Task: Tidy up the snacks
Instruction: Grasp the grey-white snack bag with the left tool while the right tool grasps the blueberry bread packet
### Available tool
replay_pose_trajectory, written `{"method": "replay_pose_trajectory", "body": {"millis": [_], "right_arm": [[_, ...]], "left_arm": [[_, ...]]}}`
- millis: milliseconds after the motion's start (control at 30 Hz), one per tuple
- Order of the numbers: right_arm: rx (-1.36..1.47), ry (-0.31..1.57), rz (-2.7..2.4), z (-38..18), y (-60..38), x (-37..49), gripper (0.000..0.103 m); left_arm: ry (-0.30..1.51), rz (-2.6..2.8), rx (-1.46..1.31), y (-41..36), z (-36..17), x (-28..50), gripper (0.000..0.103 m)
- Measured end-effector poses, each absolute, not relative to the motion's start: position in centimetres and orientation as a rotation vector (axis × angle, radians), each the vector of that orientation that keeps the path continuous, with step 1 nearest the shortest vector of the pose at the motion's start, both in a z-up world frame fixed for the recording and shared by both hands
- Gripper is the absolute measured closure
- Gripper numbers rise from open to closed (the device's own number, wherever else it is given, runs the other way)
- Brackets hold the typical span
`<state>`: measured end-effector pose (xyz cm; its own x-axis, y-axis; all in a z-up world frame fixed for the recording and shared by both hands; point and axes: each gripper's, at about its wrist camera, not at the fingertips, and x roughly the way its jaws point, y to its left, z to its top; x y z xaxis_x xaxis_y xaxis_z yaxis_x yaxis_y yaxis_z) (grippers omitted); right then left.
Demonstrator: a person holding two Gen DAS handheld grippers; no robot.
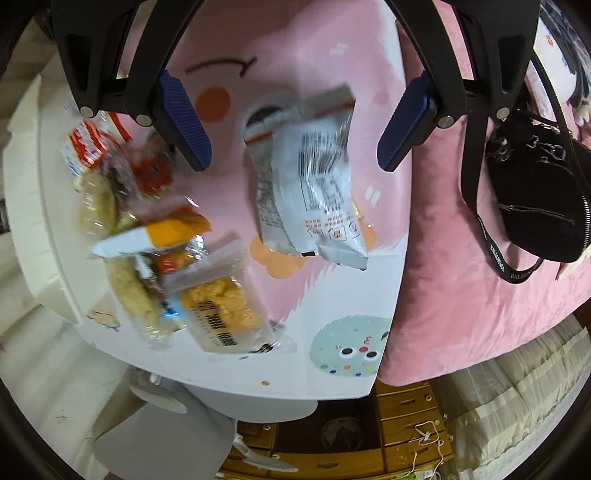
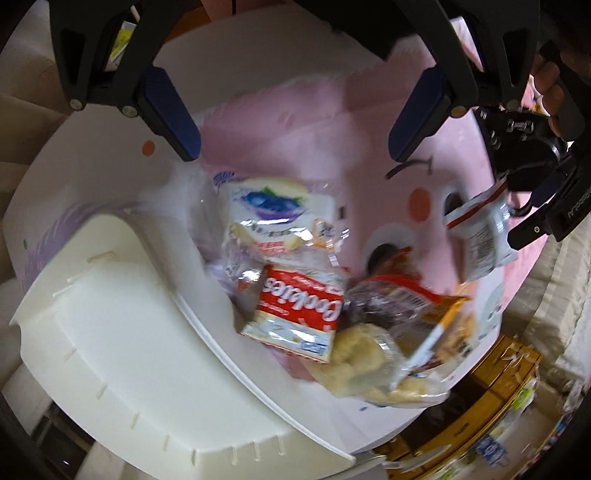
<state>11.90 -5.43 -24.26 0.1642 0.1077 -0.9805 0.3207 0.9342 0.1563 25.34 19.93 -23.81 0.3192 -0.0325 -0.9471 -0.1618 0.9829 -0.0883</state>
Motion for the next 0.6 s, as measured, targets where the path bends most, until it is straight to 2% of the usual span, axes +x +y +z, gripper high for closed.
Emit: {"method": "replay_pose_trajectory", "body": {"millis": [400, 533, 600], "right_arm": [[0.369, 1.314, -0.258, -27.2, -6.2, 14.3, 0.005], [0.375, 1.310, -0.261, -27.2, -6.5, 14.8, 0.006], [0.364, 1.312, -0.262, -27.3, -6.5, 14.7, 0.006]], "left_arm": [[1.326, 0.125, -0.179, 21.0, -28.5, 28.4, 0.013], [1.348, 0.120, -0.197, 21.0, -29.2, 28.5, 0.033], [1.344, 0.116, -0.198, 20.9, -29.3, 28.5, 0.035]]}}
